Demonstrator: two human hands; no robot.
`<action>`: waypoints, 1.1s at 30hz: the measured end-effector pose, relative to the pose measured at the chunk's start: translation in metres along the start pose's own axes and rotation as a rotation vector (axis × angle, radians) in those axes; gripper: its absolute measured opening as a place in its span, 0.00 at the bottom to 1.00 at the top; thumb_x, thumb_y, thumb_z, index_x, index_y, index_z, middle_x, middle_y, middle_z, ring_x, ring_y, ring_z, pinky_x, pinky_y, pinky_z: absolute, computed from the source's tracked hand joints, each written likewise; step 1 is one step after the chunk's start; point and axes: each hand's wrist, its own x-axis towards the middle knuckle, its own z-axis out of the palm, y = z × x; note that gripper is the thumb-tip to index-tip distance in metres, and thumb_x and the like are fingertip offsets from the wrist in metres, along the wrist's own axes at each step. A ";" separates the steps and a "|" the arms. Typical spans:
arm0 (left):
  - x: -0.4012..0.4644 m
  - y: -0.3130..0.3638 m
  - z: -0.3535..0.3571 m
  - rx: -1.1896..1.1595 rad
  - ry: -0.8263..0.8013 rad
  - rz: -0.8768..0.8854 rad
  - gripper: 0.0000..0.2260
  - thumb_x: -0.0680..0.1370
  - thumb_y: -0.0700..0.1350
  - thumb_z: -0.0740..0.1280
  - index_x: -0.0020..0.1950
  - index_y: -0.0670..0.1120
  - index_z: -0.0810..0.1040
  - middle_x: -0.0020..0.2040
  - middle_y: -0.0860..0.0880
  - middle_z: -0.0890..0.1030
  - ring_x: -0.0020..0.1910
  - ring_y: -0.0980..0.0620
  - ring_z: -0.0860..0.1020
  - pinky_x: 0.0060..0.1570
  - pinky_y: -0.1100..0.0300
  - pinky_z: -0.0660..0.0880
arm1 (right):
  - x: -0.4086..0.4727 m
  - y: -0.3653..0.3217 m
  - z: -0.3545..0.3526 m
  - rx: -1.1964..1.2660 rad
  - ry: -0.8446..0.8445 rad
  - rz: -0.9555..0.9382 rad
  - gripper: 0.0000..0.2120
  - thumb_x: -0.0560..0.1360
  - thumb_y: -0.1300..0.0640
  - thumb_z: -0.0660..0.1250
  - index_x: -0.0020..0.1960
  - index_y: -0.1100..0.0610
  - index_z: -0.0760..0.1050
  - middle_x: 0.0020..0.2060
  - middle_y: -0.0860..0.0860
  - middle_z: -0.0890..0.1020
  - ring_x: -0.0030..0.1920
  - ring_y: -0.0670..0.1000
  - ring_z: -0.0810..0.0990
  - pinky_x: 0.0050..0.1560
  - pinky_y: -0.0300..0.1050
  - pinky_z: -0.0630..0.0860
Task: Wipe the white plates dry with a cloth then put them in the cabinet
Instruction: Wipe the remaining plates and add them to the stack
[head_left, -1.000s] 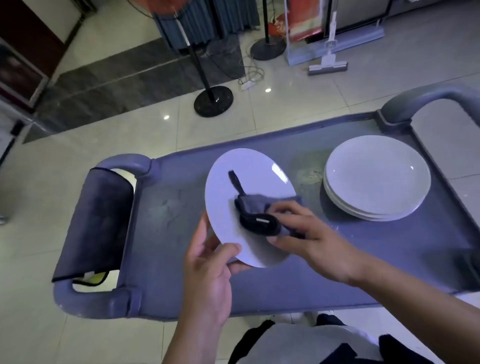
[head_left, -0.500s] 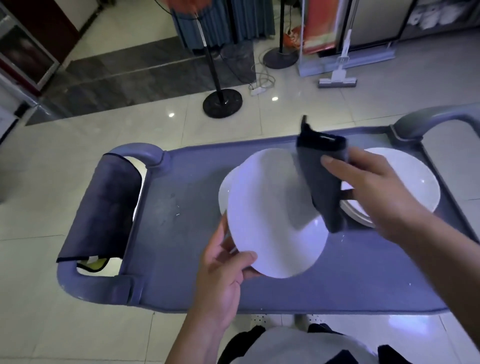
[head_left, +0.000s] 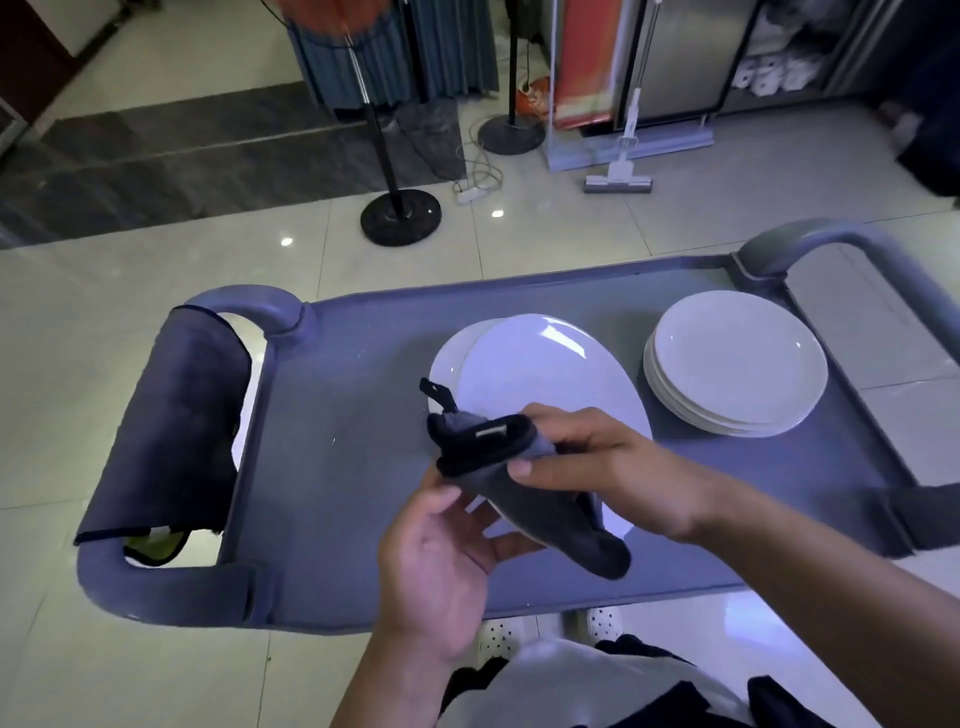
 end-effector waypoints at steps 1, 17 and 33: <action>0.000 0.000 -0.002 -0.010 0.011 -0.009 0.26 0.70 0.49 0.66 0.66 0.39 0.79 0.62 0.34 0.80 0.58 0.34 0.78 0.46 0.39 0.80 | -0.001 0.001 0.001 0.000 -0.010 0.013 0.17 0.73 0.57 0.69 0.52 0.72 0.77 0.48 0.56 0.76 0.52 0.51 0.80 0.55 0.50 0.76; 0.030 0.001 -0.017 0.274 0.075 0.007 0.21 0.75 0.36 0.70 0.66 0.52 0.81 0.55 0.45 0.86 0.51 0.44 0.84 0.38 0.49 0.81 | -0.047 0.057 0.005 -0.266 0.217 0.096 0.08 0.77 0.56 0.68 0.54 0.56 0.83 0.53 0.50 0.81 0.54 0.48 0.79 0.59 0.41 0.73; 0.063 0.019 -0.042 0.241 0.147 -0.073 0.24 0.78 0.30 0.62 0.59 0.57 0.83 0.63 0.47 0.82 0.60 0.41 0.80 0.43 0.42 0.83 | -0.075 0.180 0.027 -1.012 0.602 0.367 0.28 0.77 0.48 0.62 0.77 0.42 0.65 0.76 0.50 0.67 0.75 0.56 0.66 0.72 0.57 0.64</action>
